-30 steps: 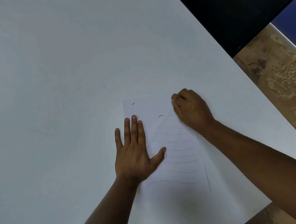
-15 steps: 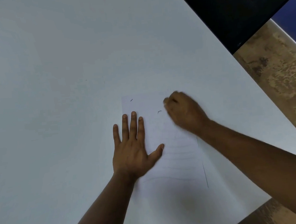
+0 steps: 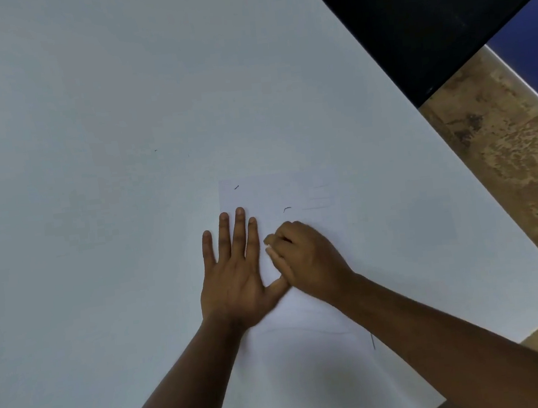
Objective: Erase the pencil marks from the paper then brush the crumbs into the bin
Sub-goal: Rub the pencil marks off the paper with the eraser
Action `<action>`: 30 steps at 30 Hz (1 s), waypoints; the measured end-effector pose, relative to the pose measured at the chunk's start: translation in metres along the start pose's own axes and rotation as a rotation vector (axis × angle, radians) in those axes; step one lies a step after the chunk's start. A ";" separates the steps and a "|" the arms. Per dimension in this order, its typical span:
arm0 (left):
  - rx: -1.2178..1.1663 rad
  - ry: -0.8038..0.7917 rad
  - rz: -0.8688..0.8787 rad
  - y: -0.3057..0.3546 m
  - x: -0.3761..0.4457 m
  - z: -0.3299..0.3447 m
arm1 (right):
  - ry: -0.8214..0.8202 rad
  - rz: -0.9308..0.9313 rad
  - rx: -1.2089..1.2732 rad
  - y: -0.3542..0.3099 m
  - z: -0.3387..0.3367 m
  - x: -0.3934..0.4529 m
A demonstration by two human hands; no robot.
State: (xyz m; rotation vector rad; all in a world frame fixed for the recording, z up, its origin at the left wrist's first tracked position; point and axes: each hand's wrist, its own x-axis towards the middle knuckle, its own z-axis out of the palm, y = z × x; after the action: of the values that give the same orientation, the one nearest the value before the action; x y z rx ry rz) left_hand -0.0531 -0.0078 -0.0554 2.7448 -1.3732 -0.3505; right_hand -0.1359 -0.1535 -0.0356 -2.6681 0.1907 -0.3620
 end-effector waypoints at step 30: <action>-0.024 -0.023 -0.034 0.004 0.001 -0.007 | 0.273 0.546 0.311 0.069 -0.063 0.036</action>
State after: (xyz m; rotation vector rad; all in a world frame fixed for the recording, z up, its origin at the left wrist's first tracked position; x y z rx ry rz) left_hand -0.0543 -0.0120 -0.0484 2.7559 -1.3203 -0.3992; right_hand -0.1244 -0.2476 -0.0038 -2.1430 0.8492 -0.5209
